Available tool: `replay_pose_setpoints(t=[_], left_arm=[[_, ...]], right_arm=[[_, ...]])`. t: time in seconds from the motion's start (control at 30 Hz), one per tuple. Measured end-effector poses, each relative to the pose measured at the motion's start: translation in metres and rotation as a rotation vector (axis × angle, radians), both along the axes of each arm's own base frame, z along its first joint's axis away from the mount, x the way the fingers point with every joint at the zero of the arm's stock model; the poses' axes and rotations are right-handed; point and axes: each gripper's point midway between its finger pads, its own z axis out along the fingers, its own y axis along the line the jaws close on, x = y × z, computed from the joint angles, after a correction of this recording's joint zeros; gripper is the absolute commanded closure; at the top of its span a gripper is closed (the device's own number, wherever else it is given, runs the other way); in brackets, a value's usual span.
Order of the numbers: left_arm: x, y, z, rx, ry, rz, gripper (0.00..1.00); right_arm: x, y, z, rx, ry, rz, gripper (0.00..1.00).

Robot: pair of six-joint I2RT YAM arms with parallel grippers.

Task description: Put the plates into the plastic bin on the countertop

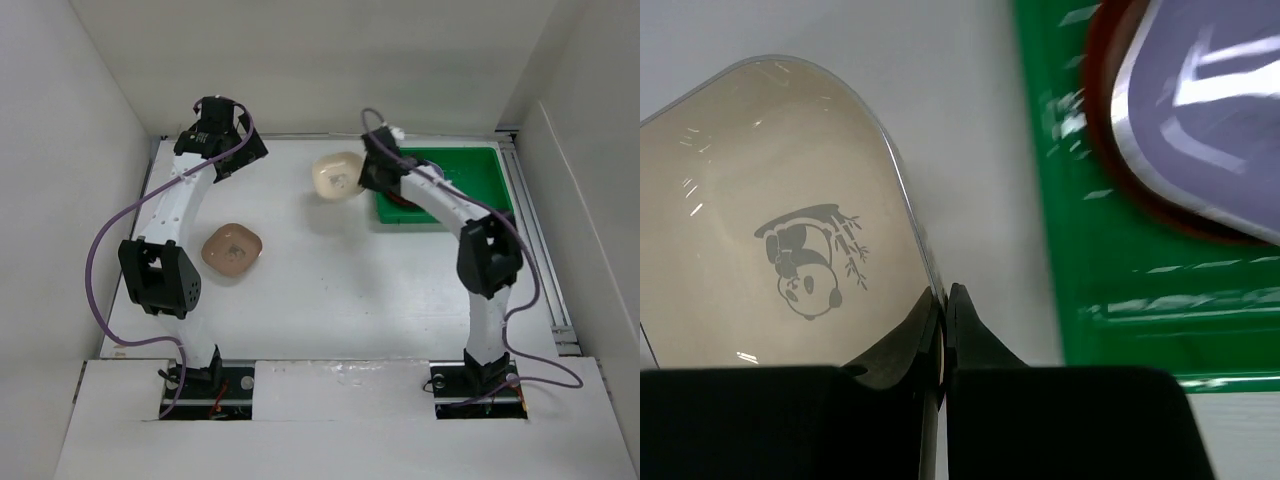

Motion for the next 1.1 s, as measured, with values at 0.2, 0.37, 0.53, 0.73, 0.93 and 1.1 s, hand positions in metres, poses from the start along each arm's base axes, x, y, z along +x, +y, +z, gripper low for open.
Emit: replay_pose_setpoints(t=[0.2, 0.37, 0.53, 0.73, 0.93, 1.1], left_arm=[[-0.001, -0.006, 0.0, -0.019, 0.004, -0.034, 0.0], [-0.002, -0.01, 0.0, -0.031, 0.005, -0.051, 0.0], [-0.001, -0.012, 0.001, -0.036, -0.001, -0.063, 0.0], [-0.002, -0.013, 0.001, -0.035, 0.0, -0.075, 0.0], [-0.002, -0.014, 0.001, -0.04, 0.0, -0.086, 0.0], [-0.001, -0.016, 0.0, -0.047, -0.002, -0.094, 0.0]], right_arm=[[0.032, -0.131, 0.072, 0.032, -0.151, -0.266, 1.0], [0.017, -0.192, 0.036, 0.046, -0.081, -0.468, 1.0], [-0.001, -0.191, 0.004, 0.104, 0.006, -0.577, 1.0], [0.004, -0.195, 0.005, 0.191, -0.022, -0.706, 1.0], [0.014, -0.203, -0.002, 0.191, -0.024, -0.779, 1.0], [0.016, -0.205, -0.025, 0.161, 0.013, -0.798, 0.47]])
